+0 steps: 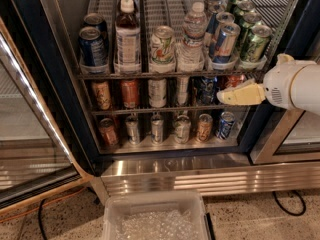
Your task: Pick redbull can from top shelf of fridge
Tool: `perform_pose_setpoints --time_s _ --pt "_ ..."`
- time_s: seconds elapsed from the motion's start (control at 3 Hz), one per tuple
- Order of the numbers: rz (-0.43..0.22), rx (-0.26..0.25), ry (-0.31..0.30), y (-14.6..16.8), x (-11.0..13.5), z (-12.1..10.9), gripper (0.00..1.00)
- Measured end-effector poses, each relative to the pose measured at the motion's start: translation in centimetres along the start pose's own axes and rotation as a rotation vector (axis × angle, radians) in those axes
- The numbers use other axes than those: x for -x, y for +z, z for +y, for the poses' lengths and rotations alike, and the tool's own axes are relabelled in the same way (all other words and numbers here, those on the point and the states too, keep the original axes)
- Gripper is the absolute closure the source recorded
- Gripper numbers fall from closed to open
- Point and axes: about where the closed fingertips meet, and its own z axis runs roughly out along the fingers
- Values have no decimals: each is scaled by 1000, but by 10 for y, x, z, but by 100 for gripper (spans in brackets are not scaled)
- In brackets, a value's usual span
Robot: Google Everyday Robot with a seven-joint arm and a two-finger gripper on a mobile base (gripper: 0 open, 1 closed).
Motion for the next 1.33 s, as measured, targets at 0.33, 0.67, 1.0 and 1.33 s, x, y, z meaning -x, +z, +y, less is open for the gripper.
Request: perform_pose_setpoints --time_s 0.33,0.67,1.0,1.33 --pt "0 0 0 0 0 0 19" --pt "0 0 0 0 0 0 43" --pt "0 0 0 0 0 0 41" --pt "-8 0 -1 4 4 0 30"
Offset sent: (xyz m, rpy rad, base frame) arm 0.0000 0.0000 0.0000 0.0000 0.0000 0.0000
